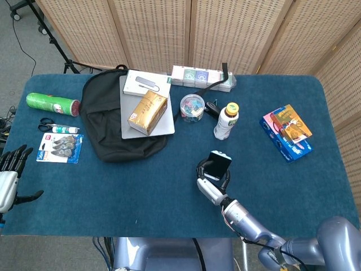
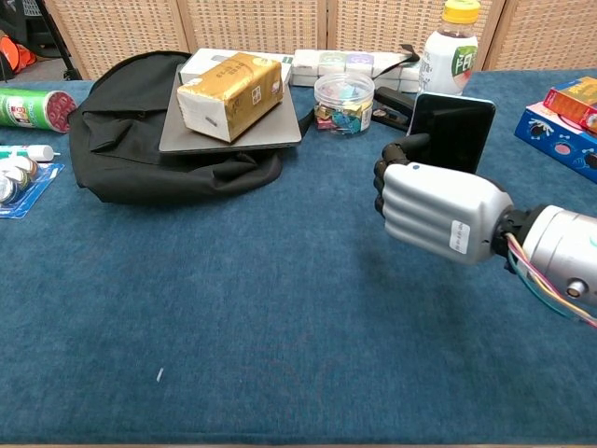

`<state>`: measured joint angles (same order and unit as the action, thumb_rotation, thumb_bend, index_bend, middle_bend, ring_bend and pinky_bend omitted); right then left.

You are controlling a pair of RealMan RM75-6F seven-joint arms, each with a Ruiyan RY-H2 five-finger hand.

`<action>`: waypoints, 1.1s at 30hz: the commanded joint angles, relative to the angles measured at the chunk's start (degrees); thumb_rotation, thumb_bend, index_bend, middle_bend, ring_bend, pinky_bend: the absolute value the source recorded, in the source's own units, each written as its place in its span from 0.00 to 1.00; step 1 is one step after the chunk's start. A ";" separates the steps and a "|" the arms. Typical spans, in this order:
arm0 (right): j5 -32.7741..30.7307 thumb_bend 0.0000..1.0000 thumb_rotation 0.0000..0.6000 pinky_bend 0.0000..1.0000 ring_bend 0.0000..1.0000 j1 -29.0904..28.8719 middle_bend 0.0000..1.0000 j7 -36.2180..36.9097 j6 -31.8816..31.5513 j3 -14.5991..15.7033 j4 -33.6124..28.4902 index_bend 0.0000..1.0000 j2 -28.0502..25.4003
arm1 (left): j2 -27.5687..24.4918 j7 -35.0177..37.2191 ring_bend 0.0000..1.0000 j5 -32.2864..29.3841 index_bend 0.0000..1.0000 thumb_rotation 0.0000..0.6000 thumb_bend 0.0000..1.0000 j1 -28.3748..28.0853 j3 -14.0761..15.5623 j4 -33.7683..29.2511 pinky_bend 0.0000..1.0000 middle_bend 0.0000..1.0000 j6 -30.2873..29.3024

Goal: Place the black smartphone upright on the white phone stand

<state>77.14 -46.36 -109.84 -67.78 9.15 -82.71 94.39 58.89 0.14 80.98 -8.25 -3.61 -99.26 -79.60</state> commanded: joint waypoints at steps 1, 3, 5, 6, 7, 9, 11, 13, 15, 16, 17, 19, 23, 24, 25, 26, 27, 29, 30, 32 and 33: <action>0.55 0.46 1.00 0.46 0.37 0.45 0.38 0.77 0.14 -0.06 0.24 0.47 -0.10 | 0.01 -0.01 0.00 -0.03 0.02 1.00 0.00 -0.01 -0.02 0.00 0.00 0.00 0.00; 0.97 0.29 1.00 0.43 0.27 0.84 0.28 1.13 -0.14 -0.20 0.28 0.37 -0.08 | 0.01 -0.01 0.00 -0.05 0.02 1.00 0.00 -0.01 -0.02 0.03 0.00 0.00 -0.01; 1.09 0.12 1.00 0.34 0.15 1.35 0.17 0.97 -0.53 -0.36 0.13 0.28 -0.02 | 0.04 -0.05 0.00 -0.07 0.02 1.00 0.00 -0.03 -0.01 0.07 0.00 0.00 0.03; 1.11 0.08 1.00 0.31 0.12 1.63 0.14 0.84 -0.71 -0.51 -0.05 0.26 0.05 | 0.05 -0.08 0.00 -0.08 0.02 1.00 0.00 -0.05 -0.01 0.07 0.00 0.00 0.07; 1.20 0.04 1.00 0.28 0.08 1.86 0.11 0.77 -0.87 -0.67 -0.22 0.23 0.13 | 0.06 -0.08 0.00 -0.08 0.02 1.00 0.00 -0.07 0.01 0.08 0.00 0.00 0.12; 1.30 0.01 1.00 0.24 0.04 2.35 0.07 0.54 -1.34 -1.11 -0.56 0.21 0.39 | 0.07 -0.12 0.00 -0.01 0.02 1.00 0.00 -0.08 0.04 0.05 0.00 0.00 0.13; 1.65 0.00 1.00 0.22 0.02 2.69 0.05 0.33 -1.56 -1.35 -0.69 0.19 0.60 | 0.05 -0.12 0.00 0.08 0.02 1.00 0.00 -0.01 0.07 -0.01 0.00 0.00 -0.02; 1.96 0.00 1.00 0.20 0.01 3.07 0.03 0.18 -1.60 -1.51 -0.78 0.16 0.60 | 0.03 -0.11 0.00 0.08 0.02 1.00 0.00 0.03 0.07 0.00 0.00 0.00 -0.10; 2.19 0.00 1.00 0.17 0.00 3.54 0.01 0.23 -1.69 -1.59 -1.18 0.11 0.49 | 0.02 -0.07 0.00 0.08 0.02 1.00 0.00 0.01 0.09 0.02 0.00 0.00 -0.03; 2.27 0.00 1.00 0.17 0.00 3.66 0.00 0.23 -1.70 -1.63 -1.28 0.08 0.46 | 0.01 -0.05 0.00 0.07 0.02 1.00 0.00 -0.01 0.09 0.02 0.00 0.00 -0.01; 2.42 0.00 1.00 0.17 0.00 3.84 0.00 0.28 -1.75 -1.66 -1.48 0.06 0.40 | 0.00 -0.06 0.00 0.06 0.02 1.00 0.00 -0.02 0.09 0.02 0.00 0.00 0.02; 2.66 0.00 1.00 0.17 0.00 4.19 0.00 0.36 -1.83 -1.66 -1.81 0.03 0.28 | 0.00 -0.10 0.00 0.09 0.02 1.00 0.00 -0.04 0.11 0.02 0.00 0.00 0.05; 3.16 0.00 1.00 0.17 0.00 4.87 0.00 0.39 -2.34 -1.84 -2.56 0.01 0.08 | -0.01 -0.06 0.00 0.13 0.02 1.00 0.00 -0.04 0.13 0.01 0.00 0.00 0.06; 3.32 0.00 1.00 0.17 0.00 5.12 0.00 0.38 -2.56 -1.90 -2.93 0.01 -0.03 | -0.03 -0.05 0.00 0.14 0.02 1.00 0.00 -0.03 0.14 0.00 0.00 0.00 0.03; 3.60 0.00 1.00 0.17 0.00 5.35 0.00 0.47 -2.83 -1.95 -3.40 0.00 -0.23 | -0.04 -0.03 0.00 0.15 0.02 1.00 0.00 -0.01 0.13 -0.01 0.00 0.00 -0.01; 4.08 0.00 1.00 0.17 0.00 5.56 0.00 0.65 -3.23 -1.98 -4.04 0.00 -0.57 | -0.05 0.02 0.00 0.16 0.02 1.00 0.00 0.01 0.13 -0.01 0.00 0.00 -0.07; 4.68 0.00 1.00 0.17 0.00 5.73 0.00 0.91 -3.62 -1.97 -4.83 0.00 -1.10 | -0.07 0.09 0.00 0.18 0.02 1.00 0.00 0.03 0.11 0.00 0.00 0.00 -0.12; 5.75 0.00 1.00 0.16 0.00 6.05 0.00 1.76 -4.42 -2.02 -6.58 0.00 -2.34 | -0.13 0.22 0.00 0.22 0.02 1.00 0.00 0.08 0.11 0.01 0.00 0.00 -0.22; 6.54 0.00 1.00 0.15 0.00 6.31 0.00 2.71 -5.06 -2.00 -8.00 0.00 -3.47 | -0.18 0.36 0.00 0.27 0.02 1.00 0.00 0.12 0.10 0.01 0.00 0.00 -0.31; 8.22 0.00 1.00 0.14 0.00 6.41 0.00 5.13 -5.58 -1.77 -10.10 0.00 -5.76 | -0.25 0.62 0.00 0.39 0.01 1.00 0.00 0.23 0.08 0.04 0.00 0.00 -0.56; 13.47 0.00 1.00 0.14 0.00 5.12 0.00 12.93 -6.14 -1.02 -11.29 0.00 -9.89 | -0.31 0.87 0.00 0.79 0.01 1.00 0.00 0.47 0.09 0.04 0.00 0.00 -1.20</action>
<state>84.23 -40.34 -106.09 -72.59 7.30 -91.26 90.15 58.65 0.77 81.44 -7.99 -3.52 -99.23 -80.30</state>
